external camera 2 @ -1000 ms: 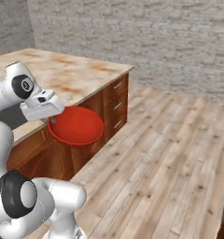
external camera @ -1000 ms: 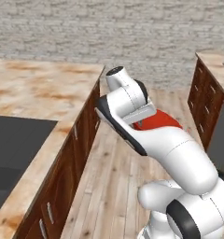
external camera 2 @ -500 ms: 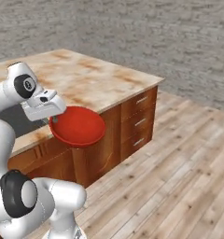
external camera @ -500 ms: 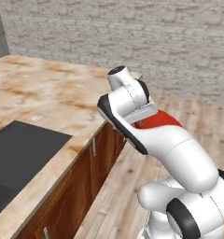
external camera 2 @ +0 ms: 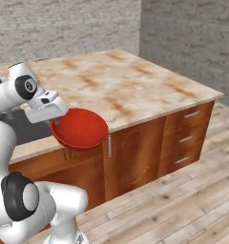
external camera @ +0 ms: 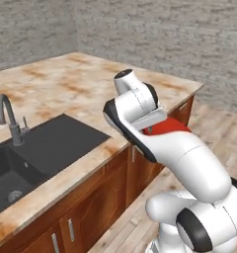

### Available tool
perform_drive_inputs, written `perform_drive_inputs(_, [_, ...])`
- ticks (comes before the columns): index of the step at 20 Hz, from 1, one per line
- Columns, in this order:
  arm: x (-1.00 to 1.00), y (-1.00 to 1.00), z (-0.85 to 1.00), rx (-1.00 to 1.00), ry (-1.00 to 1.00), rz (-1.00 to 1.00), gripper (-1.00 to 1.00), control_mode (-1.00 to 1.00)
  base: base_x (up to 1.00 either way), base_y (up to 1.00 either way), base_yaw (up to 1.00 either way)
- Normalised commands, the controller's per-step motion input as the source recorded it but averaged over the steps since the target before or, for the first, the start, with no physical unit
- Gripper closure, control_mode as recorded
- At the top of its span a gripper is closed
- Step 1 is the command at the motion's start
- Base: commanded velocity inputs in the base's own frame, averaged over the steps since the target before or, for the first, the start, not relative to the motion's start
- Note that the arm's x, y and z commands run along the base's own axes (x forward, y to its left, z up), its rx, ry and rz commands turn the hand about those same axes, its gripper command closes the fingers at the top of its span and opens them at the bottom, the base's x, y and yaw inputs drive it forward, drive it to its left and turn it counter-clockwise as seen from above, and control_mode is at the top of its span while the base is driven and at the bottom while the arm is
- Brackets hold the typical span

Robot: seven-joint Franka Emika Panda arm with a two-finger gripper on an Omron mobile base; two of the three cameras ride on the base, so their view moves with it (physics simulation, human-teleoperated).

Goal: Pick the cup and bowl from the counter and place them on the counter next to the sink.

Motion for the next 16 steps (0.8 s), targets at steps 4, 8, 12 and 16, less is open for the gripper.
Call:
perform_drive_inputs(4, [0.0, 0.0, 0.0, 0.0, 0.0, 0.0, 1.0, 1.0, 0.29, -0.29, 0.51])
perform_drive_inputs(8, [0.0, 0.0, 0.0, 0.0, 0.0, 0.0, 1.0, 1.0, 0.46, -0.61, 0.42])
perform_drive_inputs(12, [0.0, 0.0, 0.0, 0.0, 0.0, 0.0, 1.0, 1.0, 0.74, -0.75, 0.35])
perform_drive_inputs(16, [0.0, 0.0, 0.0, 0.0, 0.0, 0.0, 1.0, 1.0, 0.77, -0.76, 0.32])
